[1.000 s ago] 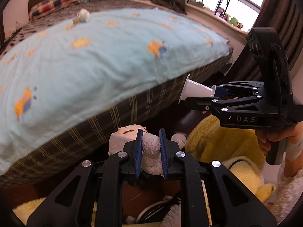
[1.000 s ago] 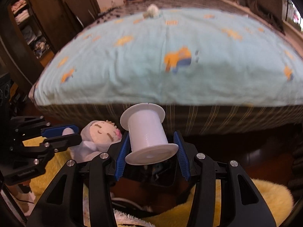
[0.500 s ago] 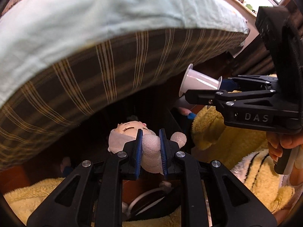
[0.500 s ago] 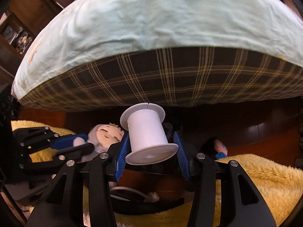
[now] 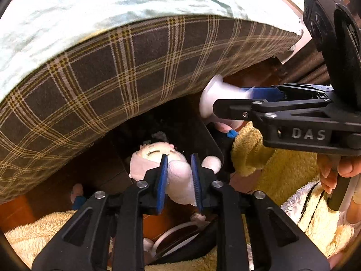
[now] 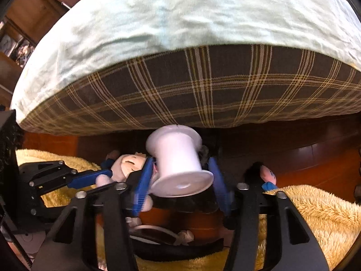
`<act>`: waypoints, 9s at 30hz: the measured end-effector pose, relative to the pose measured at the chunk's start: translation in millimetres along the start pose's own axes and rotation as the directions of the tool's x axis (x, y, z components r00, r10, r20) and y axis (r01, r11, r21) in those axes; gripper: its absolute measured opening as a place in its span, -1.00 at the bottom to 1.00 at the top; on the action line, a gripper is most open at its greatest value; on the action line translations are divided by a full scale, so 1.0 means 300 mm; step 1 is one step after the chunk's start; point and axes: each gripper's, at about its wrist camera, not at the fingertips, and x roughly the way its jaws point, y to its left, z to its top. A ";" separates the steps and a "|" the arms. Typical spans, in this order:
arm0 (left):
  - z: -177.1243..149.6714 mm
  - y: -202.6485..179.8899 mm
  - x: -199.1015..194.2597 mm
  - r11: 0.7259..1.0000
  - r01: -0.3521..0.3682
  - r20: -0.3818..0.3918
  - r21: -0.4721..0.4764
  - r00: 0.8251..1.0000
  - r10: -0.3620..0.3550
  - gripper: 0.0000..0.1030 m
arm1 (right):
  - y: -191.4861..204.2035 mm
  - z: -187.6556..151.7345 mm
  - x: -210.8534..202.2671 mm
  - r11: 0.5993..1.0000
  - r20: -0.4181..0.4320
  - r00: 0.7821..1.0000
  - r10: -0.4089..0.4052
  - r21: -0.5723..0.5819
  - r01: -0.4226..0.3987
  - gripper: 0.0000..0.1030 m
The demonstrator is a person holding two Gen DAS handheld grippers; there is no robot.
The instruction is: Collect trash
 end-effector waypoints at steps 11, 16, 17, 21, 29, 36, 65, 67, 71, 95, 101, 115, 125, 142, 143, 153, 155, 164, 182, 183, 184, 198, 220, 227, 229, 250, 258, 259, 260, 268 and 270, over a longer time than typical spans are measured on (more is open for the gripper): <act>0.020 0.009 -0.148 0.997 -0.072 0.100 0.001 0.992 0.071 0.33 | -0.017 0.053 -0.150 1.000 0.122 0.992 -0.030 0.004 0.029 0.50; 0.043 0.013 -0.255 0.996 -0.087 0.172 -0.001 0.981 0.086 0.63 | -0.015 0.089 -0.281 0.999 0.253 0.966 -0.045 -0.013 0.050 0.72; 0.051 0.015 -0.281 0.996 -0.089 0.190 -0.003 0.978 0.087 0.69 | -0.013 0.095 -0.300 0.998 0.271 0.961 -0.048 -0.017 0.054 0.74; 0.083 0.017 -0.374 0.994 -0.107 0.251 -0.004 0.962 0.105 0.82 | -0.014 0.124 -0.363 0.998 0.326 0.944 -0.052 -0.026 0.064 0.81; 0.175 0.065 -0.502 0.985 -0.170 0.330 -0.019 0.929 0.167 0.83 | -0.004 0.227 -0.433 0.995 0.396 0.916 -0.068 -0.043 0.093 0.82; 0.311 0.143 -0.546 0.969 -0.233 0.399 -0.079 0.884 0.245 0.83 | 0.019 0.387 -0.439 0.996 0.442 0.895 -0.061 -0.034 0.084 0.84; 0.995 0.683 -0.303 0.920 -0.298 0.355 -0.254 0.856 0.375 0.59 | 0.213 1.297 -0.012 0.996 0.437 0.898 0.049 -0.094 -0.008 0.54; 1.018 0.691 -0.288 0.924 -0.291 0.352 -0.249 0.861 0.366 0.56 | 0.229 1.330 0.015 0.995 0.431 0.901 0.047 -0.103 -0.003 0.54; 1.062 0.701 -0.264 0.932 -0.267 0.351 -0.243 0.872 0.341 0.54 | 0.232 1.407 0.065 0.997 0.411 0.910 0.053 -0.078 -0.023 0.53; 1.333 0.618 -0.150 0.955 -0.263 0.385 -0.136 0.874 0.296 0.54 | 0.054 1.461 -0.063 0.997 0.444 0.896 -0.005 -0.067 0.039 -0.12; 1.386 0.589 -0.103 0.964 -0.242 0.374 -0.112 0.888 0.266 0.02 | 0.001 1.424 -0.070 0.997 0.435 0.900 -0.028 -0.054 0.058 -0.12; 1.112 0.461 -0.293 0.970 -0.218 0.390 -0.106 0.889 0.242 -0.39 | 0.036 1.111 -0.267 0.979 0.494 0.865 -0.091 -0.113 0.167 -0.12; 0.737 0.288 -0.530 0.972 -0.212 0.429 -0.097 0.873 0.233 -0.39 | 0.039 0.799 -0.492 0.976 0.533 0.842 -0.078 -0.132 0.174 -0.12; 0.253 -0.075 -0.639 0.963 -0.269 0.512 0.014 0.829 0.224 -0.39 | 0.066 0.184 -0.606 0.983 0.526 0.850 -0.013 -0.148 0.107 -0.12; 0.225 -0.090 -0.629 0.963 -0.270 0.509 0.019 0.831 0.223 -0.39 | 0.064 0.151 -0.597 0.984 0.521 0.853 -0.018 -0.142 0.107 -0.12; 0.010 -0.123 -0.446 0.982 -0.191 0.372 0.006 0.912 0.175 -0.39 | 0.047 -0.056 -0.408 0.992 0.378 0.925 -0.038 -0.099 0.081 -0.12; -0.012 -0.111 -0.389 0.983 -0.182 0.331 0.001 0.928 0.171 -0.39 | 0.041 -0.082 -0.369 0.993 0.344 0.938 -0.034 -0.095 0.071 -0.12; -0.080 -0.069 -0.155 0.990 -0.125 0.137 -0.069 0.981 0.134 -0.39 | 0.043 -0.132 -0.168 0.998 0.130 0.991 -0.007 -0.056 0.015 -0.12; -0.045 0.041 -0.041 0.989 -0.054 0.018 -0.136 0.998 0.057 -0.38 | 0.058 -0.109 0.014 1.000 0.015 1.000 -0.012 -0.017 0.012 -0.03; -0.045 0.034 -0.039 0.989 -0.053 0.018 -0.135 0.998 0.056 -0.38 | 0.058 -0.108 0.013 1.000 0.017 1.000 -0.011 -0.015 0.011 -0.01; -0.041 0.037 -0.043 0.990 -0.051 0.017 -0.134 0.998 0.054 -0.38 | 0.050 -0.090 0.012 1.000 0.018 1.000 -0.009 -0.014 0.010 0.00; -0.003 0.052 -0.169 0.988 -0.111 0.100 -0.111 0.987 0.122 0.43 | 0.033 -0.002 -0.133 0.997 0.139 0.988 -0.068 -0.014 0.070 0.51; 0.179 -0.045 -0.892 0.953 -0.274 0.599 -0.133 0.743 0.297 0.84 | 0.111 0.132 -0.799 0.969 0.638 0.744 -0.201 0.017 0.247 0.94; 0.200 -0.068 -1.029 0.949 -0.278 0.678 -0.151 0.669 0.304 0.85 | 0.144 0.142 -0.936 0.963 0.728 0.653 -0.208 0.037 0.265 0.94; 0.200 -0.081 -1.056 0.944 -0.290 0.696 -0.157 0.645 0.314 0.85 | 0.149 0.150 -0.967 0.962 0.747 0.632 -0.209 0.040 0.270 0.94; 0.183 -0.048 -1.107 0.934 -0.281 0.723 -0.221 0.596 0.350 0.85 | 0.161 0.140 -1.014 0.954 0.783 0.568 -0.253 0.104 0.282 0.94; 0.178 -0.047 -1.108 0.934 -0.281 0.724 -0.221 0.594 0.350 0.85 | 0.156 0.143 -1.014 0.954 0.783 0.567 -0.257 0.111 0.279 0.94; 0.179 -0.046 -1.108 0.934 -0.281 0.724 -0.222 0.593 0.351 0.85 | 0.155 0.144 -1.014 0.954 0.782 0.568 -0.257 0.111 0.279 0.94; 0.178 -0.045 -1.109 0.933 -0.281 0.725 -0.224 0.593 0.352 0.85 | 0.155 0.145 -1.014 0.954 0.782 0.568 -0.256 0.110 0.278 0.94; 0.177 -0.042 -1.109 0.933 -0.281 0.725 -0.223 0.592 0.352 0.85 | 0.154 0.147 -1.015 0.954 0.783 0.567 -0.256 0.111 0.278 0.94; 0.177 -0.041 -1.110 0.933 -0.282 0.725 -0.224 0.591 0.353 0.85 | 0.154 0.147 -1.014 0.954 0.782 0.567 -0.257 0.112 0.278 0.94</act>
